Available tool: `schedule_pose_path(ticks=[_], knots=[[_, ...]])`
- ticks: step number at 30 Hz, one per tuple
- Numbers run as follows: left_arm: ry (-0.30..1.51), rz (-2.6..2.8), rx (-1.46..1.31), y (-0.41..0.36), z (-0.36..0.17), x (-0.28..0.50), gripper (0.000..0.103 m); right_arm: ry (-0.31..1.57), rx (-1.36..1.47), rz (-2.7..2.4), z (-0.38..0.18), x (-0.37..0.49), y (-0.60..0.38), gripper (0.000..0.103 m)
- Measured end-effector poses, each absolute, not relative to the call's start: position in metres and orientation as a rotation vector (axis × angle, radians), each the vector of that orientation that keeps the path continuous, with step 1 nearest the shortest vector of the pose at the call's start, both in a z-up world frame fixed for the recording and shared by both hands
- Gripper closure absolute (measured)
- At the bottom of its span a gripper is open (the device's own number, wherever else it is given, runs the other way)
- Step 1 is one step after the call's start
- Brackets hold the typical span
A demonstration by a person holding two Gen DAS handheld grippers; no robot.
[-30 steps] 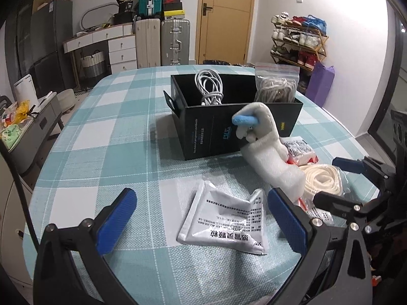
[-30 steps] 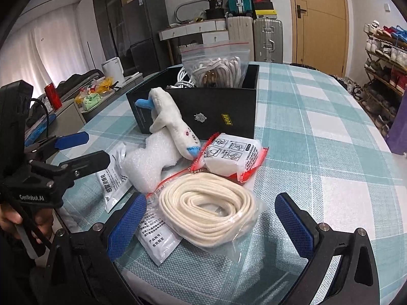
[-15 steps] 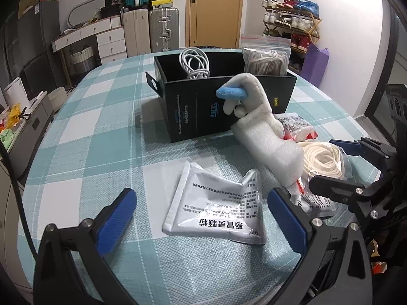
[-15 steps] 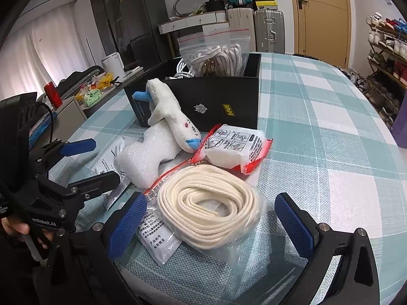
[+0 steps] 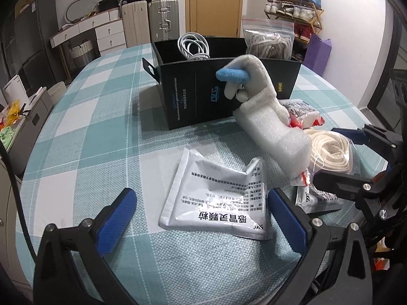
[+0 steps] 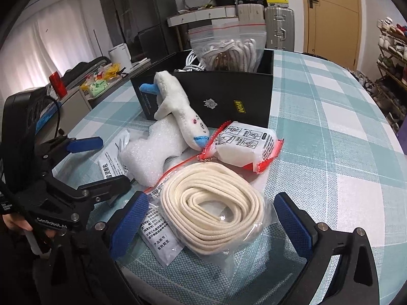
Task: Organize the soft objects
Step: 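Move the right gripper toward the coiled cream rope in plastic, then grasp the cream rope with the right gripper while the left grasps the white sachet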
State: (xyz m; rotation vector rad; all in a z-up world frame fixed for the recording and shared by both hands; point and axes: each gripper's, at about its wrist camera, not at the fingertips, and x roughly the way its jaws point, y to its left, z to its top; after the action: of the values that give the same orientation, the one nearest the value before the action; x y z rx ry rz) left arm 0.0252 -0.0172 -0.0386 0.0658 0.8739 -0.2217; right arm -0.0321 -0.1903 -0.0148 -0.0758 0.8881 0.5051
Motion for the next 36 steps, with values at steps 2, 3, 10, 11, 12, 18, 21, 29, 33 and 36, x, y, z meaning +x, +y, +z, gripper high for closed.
schedule_pose_path(ticks=[2,3,10,11,12,18,21,29,33,36], knots=[[0.876,-0.218,0.078,-0.019,-0.039,0.025,0.000,0.889,-0.087,0.511,-0.015,-0.033,-0.189,0.005],[0.876,-0.217,0.084,-0.020,-0.040,0.025,0.000,0.889,-0.089,0.516,-0.015,-0.033,-0.188,0.007],[0.871,-0.229,0.086,-0.021,-0.039,0.021,0.004,0.891,-0.123,0.533,-0.016,-0.037,-0.185,0.022],[0.869,-0.233,0.087,-0.021,-0.038,0.020,0.007,0.890,-0.126,0.534,-0.016,-0.038,-0.185,0.024],[0.865,-0.237,0.089,-0.022,-0.037,0.018,0.009,0.889,-0.128,0.533,-0.016,-0.038,-0.186,0.026],[0.848,-0.252,0.092,-0.023,-0.033,0.015,0.031,0.881,-0.140,0.541,-0.016,-0.040,-0.187,0.031],[0.845,-0.264,0.087,-0.021,-0.032,0.015,0.038,0.877,-0.146,0.550,-0.016,-0.040,-0.187,0.038],[0.833,-0.294,0.058,-0.018,-0.026,0.013,0.050,0.847,-0.166,0.563,-0.013,-0.047,-0.186,0.057],[0.833,-0.298,0.053,-0.018,-0.026,0.013,0.051,0.831,-0.170,0.567,-0.011,-0.051,-0.187,0.062],[0.833,-0.301,0.043,-0.016,-0.026,0.014,0.051,0.820,-0.168,0.570,-0.009,-0.053,-0.189,0.064]])
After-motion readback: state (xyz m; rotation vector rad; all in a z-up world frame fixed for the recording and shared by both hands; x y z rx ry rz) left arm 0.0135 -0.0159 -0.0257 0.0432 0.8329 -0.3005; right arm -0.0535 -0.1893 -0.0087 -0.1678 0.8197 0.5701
